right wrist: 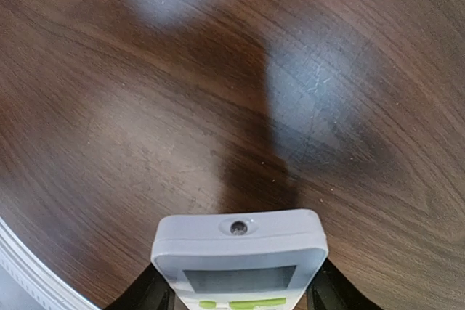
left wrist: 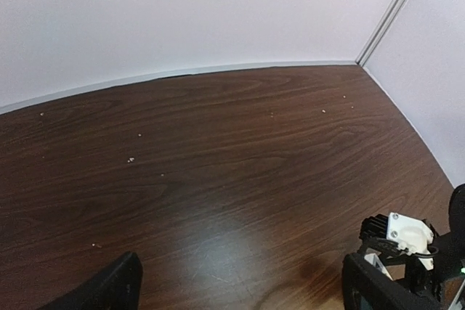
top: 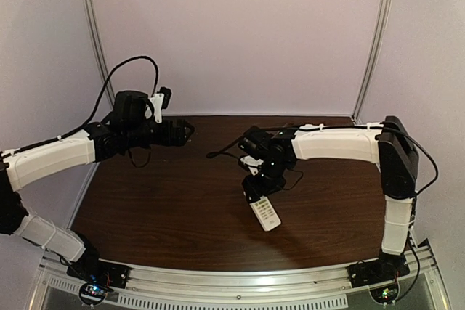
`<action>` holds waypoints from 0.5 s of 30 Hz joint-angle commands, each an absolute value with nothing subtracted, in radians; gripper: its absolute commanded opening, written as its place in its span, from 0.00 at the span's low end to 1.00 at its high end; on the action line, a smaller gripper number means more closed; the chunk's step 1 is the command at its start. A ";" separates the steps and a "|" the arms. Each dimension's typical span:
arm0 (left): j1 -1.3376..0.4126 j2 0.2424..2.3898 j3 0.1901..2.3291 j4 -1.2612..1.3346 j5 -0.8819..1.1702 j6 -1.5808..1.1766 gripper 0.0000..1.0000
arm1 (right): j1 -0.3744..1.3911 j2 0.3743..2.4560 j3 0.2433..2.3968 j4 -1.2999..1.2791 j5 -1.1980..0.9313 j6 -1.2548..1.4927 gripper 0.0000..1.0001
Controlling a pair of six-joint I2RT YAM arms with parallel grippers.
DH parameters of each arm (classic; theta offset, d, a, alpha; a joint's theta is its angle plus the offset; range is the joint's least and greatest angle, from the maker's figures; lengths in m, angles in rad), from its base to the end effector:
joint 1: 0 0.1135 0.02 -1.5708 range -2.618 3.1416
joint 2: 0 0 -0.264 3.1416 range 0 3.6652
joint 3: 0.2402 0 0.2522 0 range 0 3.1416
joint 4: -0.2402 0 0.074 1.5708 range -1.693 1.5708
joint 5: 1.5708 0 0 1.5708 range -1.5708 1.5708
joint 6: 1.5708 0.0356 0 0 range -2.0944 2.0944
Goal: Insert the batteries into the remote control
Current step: Place the remote control at the center of the board.
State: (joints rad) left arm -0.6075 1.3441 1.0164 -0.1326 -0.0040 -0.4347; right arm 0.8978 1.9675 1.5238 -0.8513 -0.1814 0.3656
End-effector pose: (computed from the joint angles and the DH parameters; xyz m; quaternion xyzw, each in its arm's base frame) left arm 0.2547 -0.1769 0.3000 0.0723 0.8467 -0.2610 0.4580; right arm 0.2435 0.3158 0.2011 -0.2714 0.9484 0.1532 0.0575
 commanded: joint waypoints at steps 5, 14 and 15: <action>-0.549 1.287 0.952 -0.108 -0.018 -0.431 0.97 | 0.920 2.097 1.591 -0.867 -0.140 0.378 0.05; -0.549 1.292 0.907 -0.067 0.000 -0.430 0.98 | 0.927 2.171 1.641 -0.872 -0.134 0.387 0.25; -0.549 1.296 0.905 -0.061 0.035 -0.432 0.97 | 0.928 2.172 1.643 -0.874 -0.133 0.387 0.33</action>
